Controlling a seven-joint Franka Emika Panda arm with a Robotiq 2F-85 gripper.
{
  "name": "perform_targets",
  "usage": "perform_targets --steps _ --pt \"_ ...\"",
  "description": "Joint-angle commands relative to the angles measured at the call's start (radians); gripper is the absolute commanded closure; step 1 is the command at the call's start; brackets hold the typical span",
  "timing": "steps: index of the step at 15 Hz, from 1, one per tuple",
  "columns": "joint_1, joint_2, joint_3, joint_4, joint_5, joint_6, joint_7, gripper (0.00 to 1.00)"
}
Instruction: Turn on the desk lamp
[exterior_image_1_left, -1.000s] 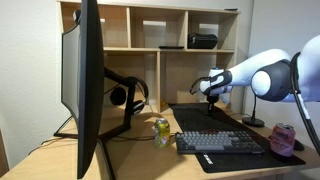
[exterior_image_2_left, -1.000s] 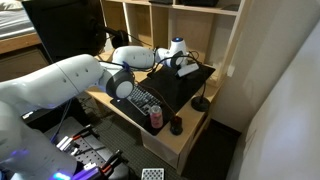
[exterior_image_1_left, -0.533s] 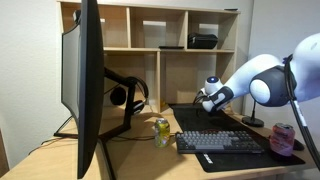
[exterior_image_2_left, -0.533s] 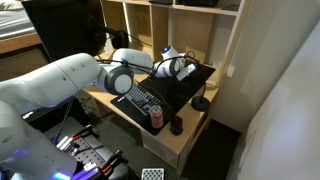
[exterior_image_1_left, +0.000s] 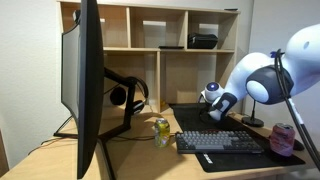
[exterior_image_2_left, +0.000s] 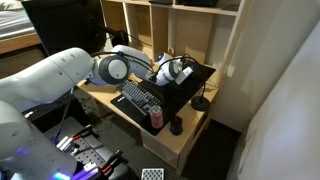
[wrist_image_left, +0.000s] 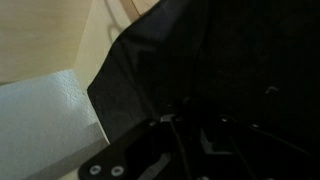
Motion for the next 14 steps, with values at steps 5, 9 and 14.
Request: perform_targets --steps 5,9,14 --pt "-0.113 -0.257 0.336 -0.365 -0.020 -0.029 -0.335 0.54" --pt "-0.177 -0.359 0.434 -0.497 -0.028 -0.068 -0.441 0.35" --pt "-0.170 -0.340 0.411 -0.422 -0.008 -0.061 -0.433 0.25"
